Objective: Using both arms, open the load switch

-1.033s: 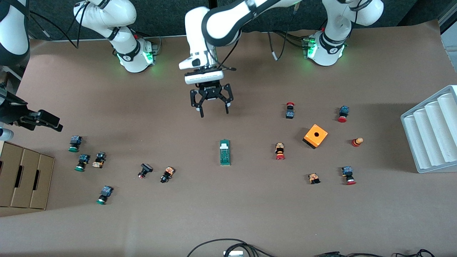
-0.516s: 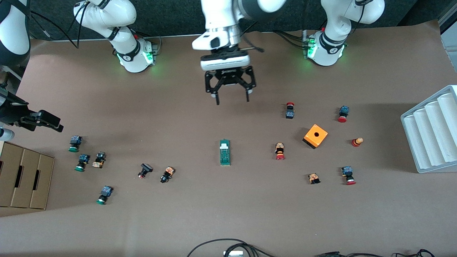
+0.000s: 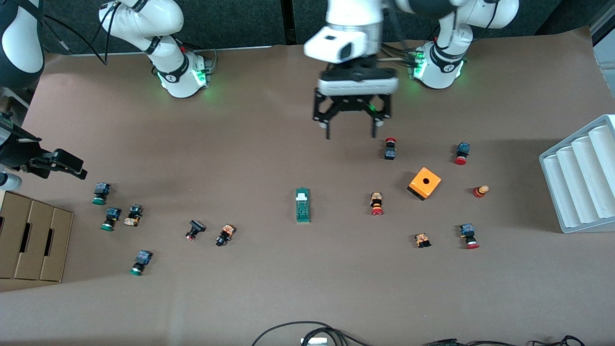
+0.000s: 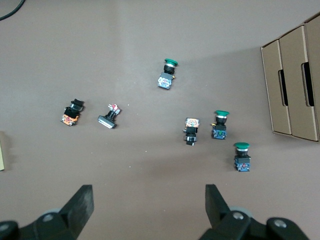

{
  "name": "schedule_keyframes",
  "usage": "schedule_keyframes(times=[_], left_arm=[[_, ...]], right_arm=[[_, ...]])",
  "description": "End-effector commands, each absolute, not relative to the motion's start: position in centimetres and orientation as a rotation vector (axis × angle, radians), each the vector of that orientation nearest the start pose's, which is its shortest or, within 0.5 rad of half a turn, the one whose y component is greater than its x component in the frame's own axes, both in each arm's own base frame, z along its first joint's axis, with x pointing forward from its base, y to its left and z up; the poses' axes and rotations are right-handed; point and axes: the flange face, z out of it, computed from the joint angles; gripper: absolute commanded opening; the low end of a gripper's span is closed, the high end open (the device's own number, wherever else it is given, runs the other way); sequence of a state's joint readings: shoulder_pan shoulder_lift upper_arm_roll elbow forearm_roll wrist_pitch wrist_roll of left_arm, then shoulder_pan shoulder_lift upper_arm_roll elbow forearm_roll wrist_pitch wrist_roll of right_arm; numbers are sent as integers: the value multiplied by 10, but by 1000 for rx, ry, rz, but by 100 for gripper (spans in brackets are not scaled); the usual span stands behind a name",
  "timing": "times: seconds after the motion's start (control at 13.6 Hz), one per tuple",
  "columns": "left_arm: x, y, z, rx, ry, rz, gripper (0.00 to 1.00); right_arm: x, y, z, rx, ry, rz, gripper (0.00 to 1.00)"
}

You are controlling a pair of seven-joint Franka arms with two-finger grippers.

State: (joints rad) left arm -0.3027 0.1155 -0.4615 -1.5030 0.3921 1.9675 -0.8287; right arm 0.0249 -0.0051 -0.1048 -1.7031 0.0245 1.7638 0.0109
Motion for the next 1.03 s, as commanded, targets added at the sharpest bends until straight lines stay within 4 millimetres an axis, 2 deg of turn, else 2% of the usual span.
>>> schedule_keyframes(times=[0.0,0.22,0.44,0.52,0.66,0.74,0.96], left_arm=[[511,-343,663,-3129,47,-706,100],[554,-261,666,-3178,-10,-642,100],[585,-185,648,-3229,-243,-504,100],[596,-162,636,-3214,-234,-448,100],[613,-121,615,-3184,-56,-399,100],[619,-108,607,-3176,-37,-379,100],[619,-105,584,-3171,-36,-223,100]], right_arm=[[572,-44,584,-3131,137,-126,99],[572,-45,584,-3132,141,-126,99],[572,-43,584,-3131,137,-126,99],[572,-43,584,-3131,137,-126,99],[572,-43,585,-3132,136,-125,99],[572,-43,584,-3133,136,-125,99],[572,-43,584,-3134,136,-125,99]])
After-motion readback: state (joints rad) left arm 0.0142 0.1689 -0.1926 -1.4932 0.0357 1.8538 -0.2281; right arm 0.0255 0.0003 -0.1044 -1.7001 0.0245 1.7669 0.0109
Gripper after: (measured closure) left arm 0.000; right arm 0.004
